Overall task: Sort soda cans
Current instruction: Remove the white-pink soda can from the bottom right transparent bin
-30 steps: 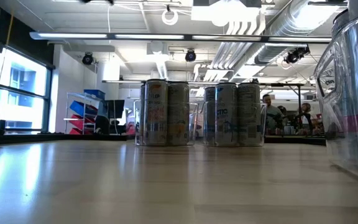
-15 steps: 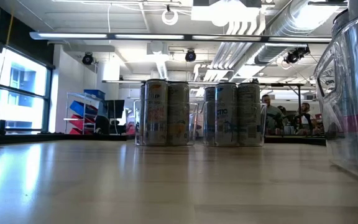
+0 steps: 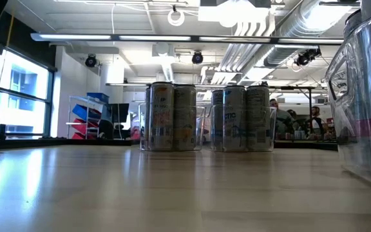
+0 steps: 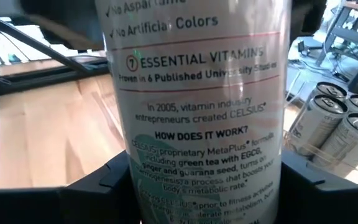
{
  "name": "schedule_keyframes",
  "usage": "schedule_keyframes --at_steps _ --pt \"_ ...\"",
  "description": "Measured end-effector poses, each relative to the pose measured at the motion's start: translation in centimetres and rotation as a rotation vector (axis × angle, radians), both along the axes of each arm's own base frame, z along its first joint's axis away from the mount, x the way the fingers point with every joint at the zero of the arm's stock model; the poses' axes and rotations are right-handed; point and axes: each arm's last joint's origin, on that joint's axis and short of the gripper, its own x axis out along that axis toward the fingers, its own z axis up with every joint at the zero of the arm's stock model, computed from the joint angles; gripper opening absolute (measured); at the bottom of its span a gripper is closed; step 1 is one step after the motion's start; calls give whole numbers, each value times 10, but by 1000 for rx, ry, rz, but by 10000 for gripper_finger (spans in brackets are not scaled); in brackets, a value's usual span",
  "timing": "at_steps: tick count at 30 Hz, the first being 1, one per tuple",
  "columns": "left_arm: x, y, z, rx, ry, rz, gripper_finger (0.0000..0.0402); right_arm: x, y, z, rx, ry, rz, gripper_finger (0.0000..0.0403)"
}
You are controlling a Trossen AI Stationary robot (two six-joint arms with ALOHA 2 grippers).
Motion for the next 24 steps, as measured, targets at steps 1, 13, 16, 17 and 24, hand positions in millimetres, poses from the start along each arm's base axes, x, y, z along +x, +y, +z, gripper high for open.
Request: schedule_keyframes --at_steps 1,13,16,17,24 --pt "1 -1 -1 3 -1 5 361 2 -1 0 1 7 -4 234" --pt "2 -4 -6 44 9 40 256 11 -5 -1 36 36 -24 280" --pt "2 -3 -8 74 41 49 235 10 -6 -2 57 74 -22 299" --pt "1 -3 -7 92 64 59 235 10 -6 -1 78 96 -21 301" --pt "-20 4 18 229 201 192 235 -3 -2 30 133 159 44 306"
